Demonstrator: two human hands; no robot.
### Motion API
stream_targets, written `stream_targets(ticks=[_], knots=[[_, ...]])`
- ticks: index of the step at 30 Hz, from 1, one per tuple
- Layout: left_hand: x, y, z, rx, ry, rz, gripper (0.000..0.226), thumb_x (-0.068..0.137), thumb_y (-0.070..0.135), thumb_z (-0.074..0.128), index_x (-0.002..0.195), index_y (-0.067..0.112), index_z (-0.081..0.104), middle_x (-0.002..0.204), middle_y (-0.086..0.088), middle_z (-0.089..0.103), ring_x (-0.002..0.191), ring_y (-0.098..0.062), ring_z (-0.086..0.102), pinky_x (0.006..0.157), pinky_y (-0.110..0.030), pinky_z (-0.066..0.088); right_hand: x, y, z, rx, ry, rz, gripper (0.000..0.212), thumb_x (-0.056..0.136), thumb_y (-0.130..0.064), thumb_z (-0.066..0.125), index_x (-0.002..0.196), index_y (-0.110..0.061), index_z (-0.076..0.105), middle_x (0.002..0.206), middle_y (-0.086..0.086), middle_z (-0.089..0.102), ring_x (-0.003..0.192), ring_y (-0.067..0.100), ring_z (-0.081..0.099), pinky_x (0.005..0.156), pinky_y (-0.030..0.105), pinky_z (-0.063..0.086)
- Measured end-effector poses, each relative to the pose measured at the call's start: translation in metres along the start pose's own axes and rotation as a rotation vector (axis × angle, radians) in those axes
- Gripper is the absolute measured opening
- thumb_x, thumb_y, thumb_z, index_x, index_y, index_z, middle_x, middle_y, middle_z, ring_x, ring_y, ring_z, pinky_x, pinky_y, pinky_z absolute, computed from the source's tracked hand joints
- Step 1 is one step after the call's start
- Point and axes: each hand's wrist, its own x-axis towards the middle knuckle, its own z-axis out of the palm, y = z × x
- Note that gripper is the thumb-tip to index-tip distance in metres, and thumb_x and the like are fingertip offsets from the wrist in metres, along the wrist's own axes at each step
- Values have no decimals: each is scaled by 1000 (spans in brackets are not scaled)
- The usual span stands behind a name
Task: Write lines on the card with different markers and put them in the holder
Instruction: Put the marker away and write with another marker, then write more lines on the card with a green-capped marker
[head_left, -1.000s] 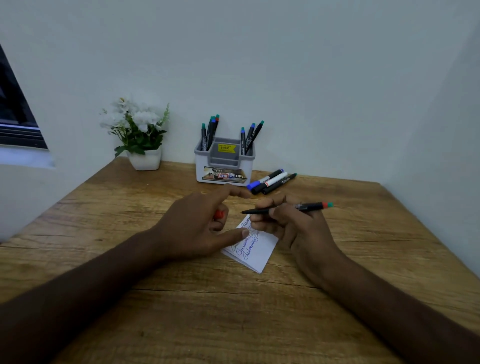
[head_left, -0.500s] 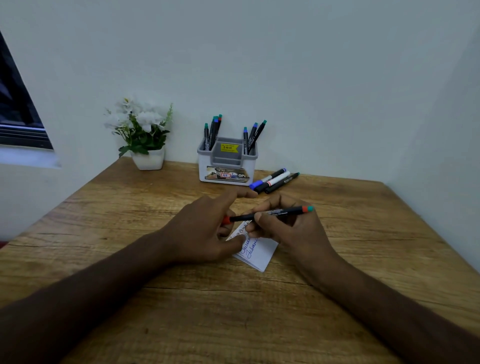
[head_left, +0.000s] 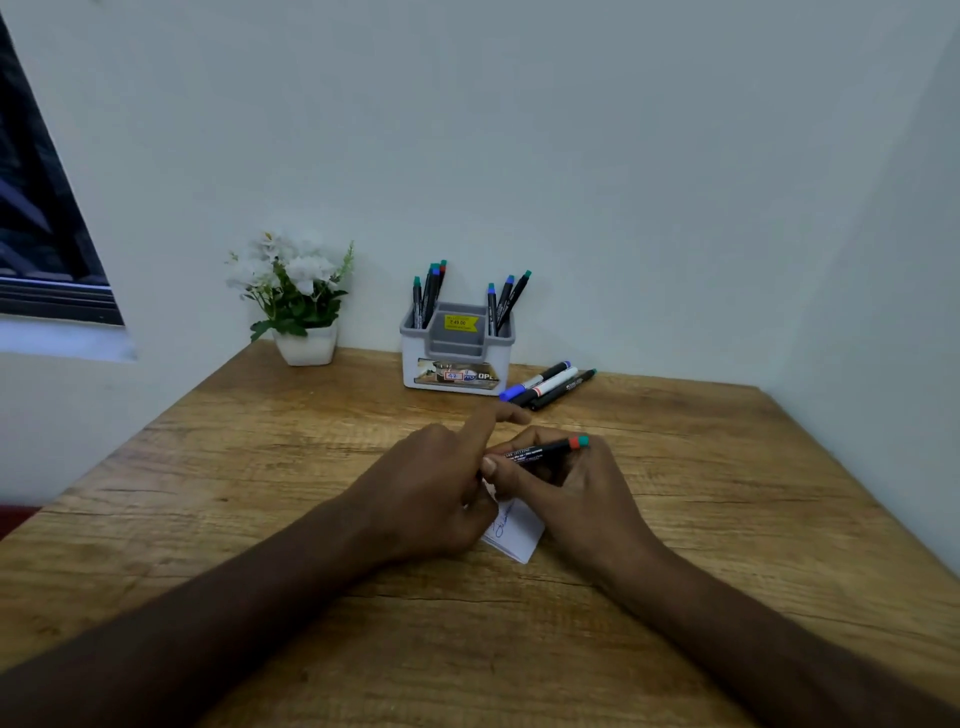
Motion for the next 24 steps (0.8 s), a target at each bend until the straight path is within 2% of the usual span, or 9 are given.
stream_targets(ticks=[1,4,7,9,11,13,17,21,24], knots=[[0,1,0,-2,6,-1,81,85,20,71,150,40,27,60,13,58,61,-3,61,48,-14,35,1,0,1,13,27,17,11,91,-21,81,99,-13,82,89,0,84,86,14,80,79,30,62],[1,4,-5,97,68,48,71,90,39,64,150,35,27,75,16,62,67,0,58,57,-15,39,3,-4,3,21,126,-27,11,94,-20,77,102,-14,82,90,-1,84,84,12,80,75,25,61],[-2,3,-10,177,101,145,48,103,47,41,148,34,33,99,18,64,80,-1,58,67,-13,40,2,-8,-2,-54,186,-77,13,95,-29,75,103,-21,79,91,-6,83,85,11,78,75,28,62],[-4,-3,-11,288,145,177,39,108,50,28,139,35,46,116,16,64,90,-3,60,71,-19,45,1,-7,-4,-143,200,-114,16,93,-34,76,107,-26,74,92,-8,81,86,10,77,76,30,63],[-2,-11,-9,414,224,219,37,107,49,31,125,35,60,114,12,66,87,-5,63,63,-20,44,1,-7,-5,-176,204,-129,23,92,-35,78,111,-28,68,91,-6,79,84,11,77,75,35,64],[1,-16,-9,377,296,236,32,104,47,44,120,34,68,106,11,66,81,-3,60,60,-17,40,2,-5,-6,-178,195,-127,24,93,-36,77,113,-28,66,92,-4,80,84,12,77,78,42,65],[7,-23,-7,223,348,193,28,99,46,54,120,38,71,100,16,66,88,0,49,70,-12,35,2,-7,-9,-116,132,-103,30,93,-46,68,121,-33,65,99,-6,81,93,10,78,86,40,64],[14,-27,-14,-2,437,48,12,97,30,69,108,28,72,91,20,69,81,0,64,66,-23,56,4,-4,-12,-171,80,-65,30,98,-35,72,125,-33,59,95,-7,80,91,6,76,80,26,60],[25,-35,-30,-35,548,-99,12,94,26,73,105,21,71,90,18,71,88,7,67,72,-16,59,4,2,-12,-286,27,-2,22,98,-30,74,117,-31,63,92,-5,77,88,4,74,78,26,60]])
